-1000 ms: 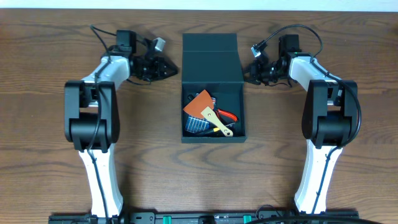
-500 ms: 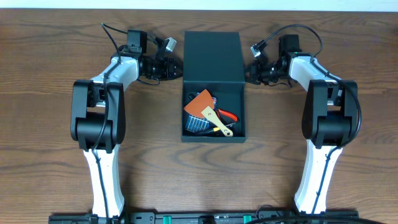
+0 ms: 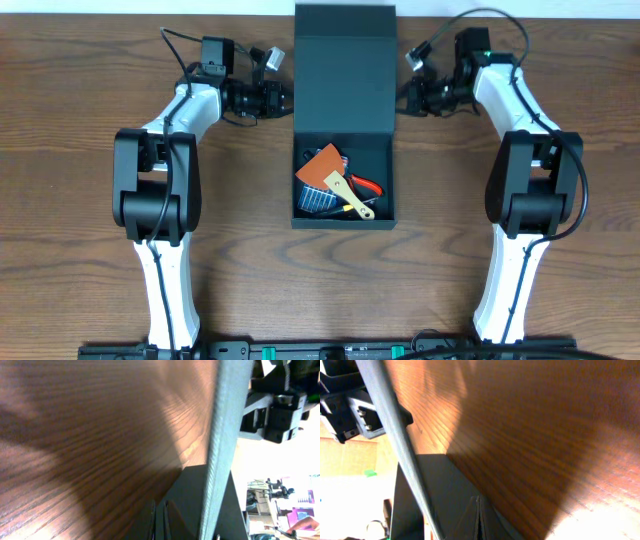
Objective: Pack container
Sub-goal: 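Swing the lid down toward the front with both grippers, closing the box, then press down on the closed lid with the left gripper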
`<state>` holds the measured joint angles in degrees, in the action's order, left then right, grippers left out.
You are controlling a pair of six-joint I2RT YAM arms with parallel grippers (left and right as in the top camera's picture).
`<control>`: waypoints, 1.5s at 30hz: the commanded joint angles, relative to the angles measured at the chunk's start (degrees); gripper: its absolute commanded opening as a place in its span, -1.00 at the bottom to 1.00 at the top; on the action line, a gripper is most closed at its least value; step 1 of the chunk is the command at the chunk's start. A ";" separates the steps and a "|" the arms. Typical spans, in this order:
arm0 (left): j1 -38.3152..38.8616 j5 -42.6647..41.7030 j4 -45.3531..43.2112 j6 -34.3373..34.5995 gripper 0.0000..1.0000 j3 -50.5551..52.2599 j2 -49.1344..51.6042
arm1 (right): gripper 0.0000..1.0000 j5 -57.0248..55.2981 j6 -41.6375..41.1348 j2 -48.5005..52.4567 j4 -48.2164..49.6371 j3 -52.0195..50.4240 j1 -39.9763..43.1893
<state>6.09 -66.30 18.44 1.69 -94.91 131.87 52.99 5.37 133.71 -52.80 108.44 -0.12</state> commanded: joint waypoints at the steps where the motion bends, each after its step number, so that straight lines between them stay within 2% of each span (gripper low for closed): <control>1: -0.02 -2.29 0.94 0.11 -0.89 -1.70 -2.60 | -0.99 1.03 2.64 0.33 -1.57 3.54 -0.72; 7: -0.02 -1.40 5.70 -2.05 -0.89 -1.70 -7.13 | -0.98 1.07 2.67 0.33 -4.11 5.35 -0.74; 15: 0.00 8.81 22.62 -12.76 -0.89 -1.70 -15.02 | -0.97 1.46 5.40 0.07 -8.31 5.53 -1.29; 27: 1.44 9.33 35.54 -18.47 -0.89 -1.70 -17.88 | -0.97 1.20 8.33 -3.17 -15.41 5.79 -3.08; 33: 2.93 11.74 38.34 -18.51 -0.88 -1.70 -18.60 | -0.98 -5.35 8.61 -6.45 -18.73 5.81 -3.08; 38: 4.90 13.46 38.80 -15.87 -0.89 -1.70 -20.85 | -0.97 -10.84 8.41 -8.92 -20.81 5.81 -2.95; 45: 15.43 32.96 41.27 -6.64 -0.89 -1.70 -22.69 | -0.92 -20.79 4.48 -10.49 -23.65 5.81 -2.93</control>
<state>16.56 -43.90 59.27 -10.41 -95.83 110.63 37.91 11.40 124.95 -75.50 113.21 -2.85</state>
